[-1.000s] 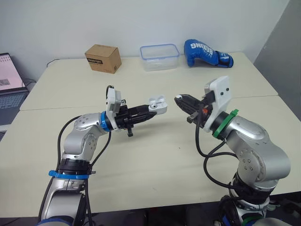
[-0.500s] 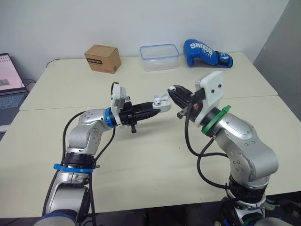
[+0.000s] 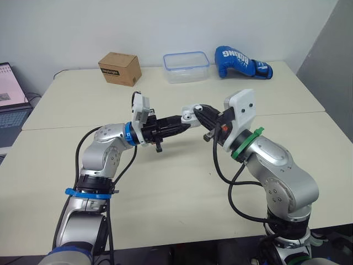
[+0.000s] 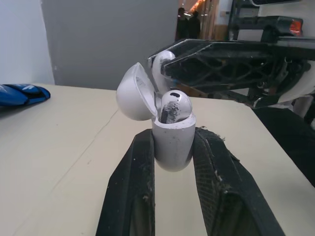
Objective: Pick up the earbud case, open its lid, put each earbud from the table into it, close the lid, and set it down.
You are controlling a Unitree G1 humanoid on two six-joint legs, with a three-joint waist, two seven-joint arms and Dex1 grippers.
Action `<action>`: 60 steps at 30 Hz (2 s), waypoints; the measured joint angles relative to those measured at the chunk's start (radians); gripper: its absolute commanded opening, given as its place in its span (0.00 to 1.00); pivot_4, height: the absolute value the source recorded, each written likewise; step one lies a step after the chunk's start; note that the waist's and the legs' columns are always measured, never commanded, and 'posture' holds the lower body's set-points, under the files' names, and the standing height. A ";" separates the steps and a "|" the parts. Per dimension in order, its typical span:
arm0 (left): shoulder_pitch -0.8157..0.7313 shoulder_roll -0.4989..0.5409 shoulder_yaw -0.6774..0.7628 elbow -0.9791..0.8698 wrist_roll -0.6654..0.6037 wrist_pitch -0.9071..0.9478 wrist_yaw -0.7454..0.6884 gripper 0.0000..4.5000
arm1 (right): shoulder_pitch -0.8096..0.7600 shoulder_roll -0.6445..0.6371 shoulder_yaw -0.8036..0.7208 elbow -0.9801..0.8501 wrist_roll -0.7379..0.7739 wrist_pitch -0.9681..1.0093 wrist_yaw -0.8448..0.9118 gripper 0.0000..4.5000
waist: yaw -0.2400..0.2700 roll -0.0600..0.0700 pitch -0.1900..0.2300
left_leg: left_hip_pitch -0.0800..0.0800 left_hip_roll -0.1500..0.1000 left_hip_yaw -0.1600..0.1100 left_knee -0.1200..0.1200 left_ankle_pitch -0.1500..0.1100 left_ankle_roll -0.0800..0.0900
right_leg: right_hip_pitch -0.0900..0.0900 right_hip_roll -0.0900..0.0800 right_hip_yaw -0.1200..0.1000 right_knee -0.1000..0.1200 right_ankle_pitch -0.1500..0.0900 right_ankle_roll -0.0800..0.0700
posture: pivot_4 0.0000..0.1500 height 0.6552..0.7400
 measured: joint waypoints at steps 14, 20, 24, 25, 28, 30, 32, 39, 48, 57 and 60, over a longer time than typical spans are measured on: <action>-0.001 -0.017 0.000 0.000 0.017 0.011 0.022 0.16 | -0.037 -0.094 0.100 0.000 -0.043 0.009 -0.070 0.09 | -0.002 0.000 0.000 | 0.000 0.000 0.000 0.000 0.000 0.000 | 0.000 0.000 0.000 0.000 0.000 0.000 | 1.00 0.89; -0.001 -0.019 0.000 -0.001 0.024 -0.003 0.022 0.16 | -0.053 -0.119 0.104 -0.003 -0.041 0.035 -0.069 0.54 | -0.001 0.000 0.000 | 0.000 0.000 0.000 0.000 0.000 0.000 | 0.000 0.000 0.000 -0.001 0.000 0.000 | 1.00 0.89; -0.001 -0.019 0.002 -0.001 0.023 -0.006 0.021 0.16 | -0.053 -0.121 0.072 0.001 -0.040 0.034 -0.070 0.87 | -0.001 0.000 0.000 | 0.000 0.000 0.000 0.000 0.000 0.000 | 0.000 0.000 0.000 -0.001 0.000 0.000 | 1.00 0.89; -0.001 -0.019 0.002 -0.001 0.023 -0.006 0.021 0.16 | -0.053 -0.118 0.063 0.003 -0.039 0.033 -0.069 0.95 | -0.001 0.000 0.000 | 0.000 0.000 0.000 0.000 0.000 0.000 | 0.000 0.000 0.000 -0.001 0.000 0.000 | 1.00 0.89; -0.001 -0.019 0.007 -0.001 0.022 -0.008 0.019 0.16 | -0.062 -0.097 -0.001 0.013 0.019 0.032 -0.044 0.99 | -0.002 0.000 0.000 | 0.000 0.000 0.000 0.000 0.000 0.000 | 0.000 0.000 0.000 -0.001 0.000 0.000 | 1.00 0.89; 0.000 -0.019 0.007 -0.001 0.022 -0.009 0.014 0.16 | -0.095 -0.084 -0.048 0.020 0.086 0.035 -0.010 0.99 | -0.003 0.000 0.000 | 0.000 0.000 0.000 0.000 0.000 0.000 | 0.000 0.000 0.000 0.000 0.000 0.000 | 1.00 0.89; 0.000 -0.011 0.007 0.002 0.022 -0.011 -0.001 0.16 | -0.139 -0.093 -0.113 0.023 0.172 0.057 0.035 0.99 | -0.003 0.000 0.000 | 0.000 0.000 0.000 0.000 0.000 0.000 | 0.001 0.000 0.000 -0.001 0.000 0.000 | 1.00 0.89; 0.013 0.015 0.011 0.018 0.018 -0.007 -0.045 0.16 | -0.288 -0.225 -0.292 0.129 0.501 0.273 0.167 0.87 | -0.004 0.000 0.000 | 0.000 0.000 0.000 -0.001 0.000 0.000 | 0.001 0.000 -0.001 -0.001 0.000 0.000 | 1.00 0.89; 0.105 0.074 0.027 -0.139 -0.047 0.084 -0.060 0.16 | -0.336 -0.468 -0.086 0.458 0.426 0.113 0.397 0.12 | -0.015 0.000 0.000 | 0.000 0.001 0.001 -0.001 0.000 0.001 | 0.001 0.000 0.000 -0.002 0.000 0.000 | 1.00 0.89; 0.159 0.105 0.050 -0.260 -0.097 0.152 -0.003 0.16 | -0.422 -0.480 0.108 0.672 0.307 -0.106 0.628 0.01 | -0.016 0.000 0.000 | -0.001 0.001 0.000 -0.001 0.000 0.000 | 0.001 0.000 -0.001 -0.003 0.000 0.000 | 1.00 0.89; 0.173 0.105 0.051 -0.282 -0.106 0.158 0.015 0.16 | -0.438 -0.467 0.129 0.695 0.302 -0.128 0.672 0.01 | -0.015 0.000 0.000 | -0.001 0.001 0.000 -0.001 0.000 0.000 | 0.001 0.000 -0.001 -0.003 0.000 0.000 | 1.00 0.89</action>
